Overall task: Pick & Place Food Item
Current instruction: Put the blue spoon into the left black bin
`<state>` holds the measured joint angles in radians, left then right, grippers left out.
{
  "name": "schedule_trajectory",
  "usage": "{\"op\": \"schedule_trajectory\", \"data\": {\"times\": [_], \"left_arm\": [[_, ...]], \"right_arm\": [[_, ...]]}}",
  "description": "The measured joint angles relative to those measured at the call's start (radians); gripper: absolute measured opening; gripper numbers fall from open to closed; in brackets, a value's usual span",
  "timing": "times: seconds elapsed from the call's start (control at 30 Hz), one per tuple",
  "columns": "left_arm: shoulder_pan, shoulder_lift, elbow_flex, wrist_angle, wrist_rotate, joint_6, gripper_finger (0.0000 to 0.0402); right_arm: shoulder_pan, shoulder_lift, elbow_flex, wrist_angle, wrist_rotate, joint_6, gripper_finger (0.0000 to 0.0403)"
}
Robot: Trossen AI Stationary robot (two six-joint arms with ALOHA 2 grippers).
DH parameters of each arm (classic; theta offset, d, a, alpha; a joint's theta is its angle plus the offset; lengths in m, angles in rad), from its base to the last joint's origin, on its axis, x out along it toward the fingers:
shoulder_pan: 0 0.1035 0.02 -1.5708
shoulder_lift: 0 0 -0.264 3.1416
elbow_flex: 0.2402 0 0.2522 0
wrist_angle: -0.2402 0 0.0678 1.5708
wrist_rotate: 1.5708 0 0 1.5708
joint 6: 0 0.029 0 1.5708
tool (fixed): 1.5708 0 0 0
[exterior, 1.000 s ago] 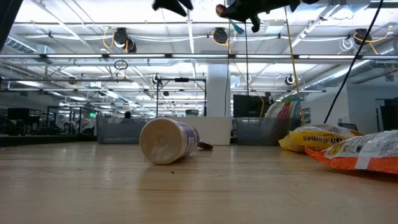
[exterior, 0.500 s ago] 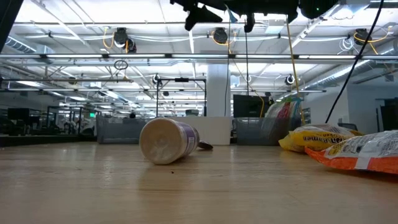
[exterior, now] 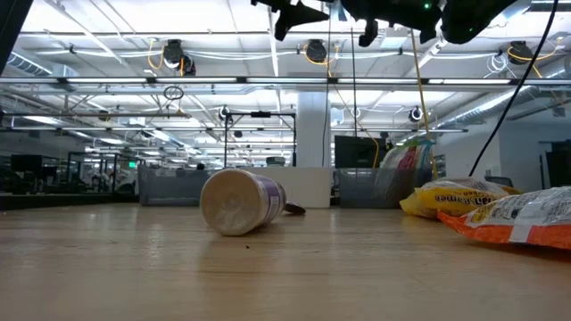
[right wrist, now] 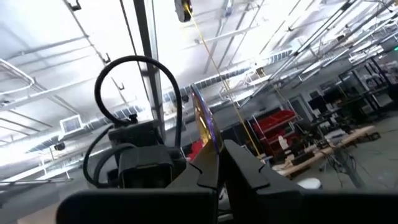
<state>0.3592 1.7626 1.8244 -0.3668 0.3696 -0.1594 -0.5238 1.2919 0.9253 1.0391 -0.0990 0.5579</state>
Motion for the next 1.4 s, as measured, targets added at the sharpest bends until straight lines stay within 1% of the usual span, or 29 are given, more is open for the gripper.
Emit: {"op": "schedule_trajectory", "data": {"times": [0.17, 0.37, 0.53, 0.83, 0.9, 0.97, 1.23, 1.3, 1.4], "left_arm": [[-0.002, 0.000, 0.000, 0.021, 0.004, -0.012, 0.0189], [-0.008, 0.018, 0.000, 0.029, 0.065, -0.030, 0.0189], [-0.015, 0.050, 0.000, 0.029, 0.068, -0.057, 0.0189], [-0.013, 0.066, 0.000, 0.078, 0.068, -0.086, 0.0183], [-0.012, 0.066, 0.000, 0.082, 0.067, -0.092, 0.0169], [-0.011, 0.066, 0.000, 0.079, 0.062, -0.098, 0.0146], [-0.011, 0.066, 0.000, 0.080, 0.048, -0.103, 0.0020], [-0.010, 0.066, 0.000, 0.079, 0.053, -0.104, 0.0011], [-0.011, 0.066, 0.000, 0.077, 0.049, -0.095, 0.0016]], "right_arm": [[0.001, 0.000, 0.000, 0.028, -0.004, -0.002, 0.0000], [0.002, 0.000, 0.000, 0.035, -0.008, -0.002, 0.0000], [0.003, 0.000, 0.000, 0.034, -0.035, -0.001, 0.0000], [0.009, 0.000, 0.000, 0.033, -0.037, -0.002, 0.0000], [0.009, 0.000, 0.000, 0.030, -0.037, -0.003, 0.0000], [0.009, 0.000, 0.000, 0.029, -0.037, -0.003, 0.0000], [0.009, 0.000, 0.000, 0.029, -0.041, -0.005, 0.0000], [0.010, 0.000, 0.000, 0.034, -0.045, -0.009, 0.0000], [0.009, 0.000, 0.000, 0.030, -0.044, -0.007, 0.0000]]}}
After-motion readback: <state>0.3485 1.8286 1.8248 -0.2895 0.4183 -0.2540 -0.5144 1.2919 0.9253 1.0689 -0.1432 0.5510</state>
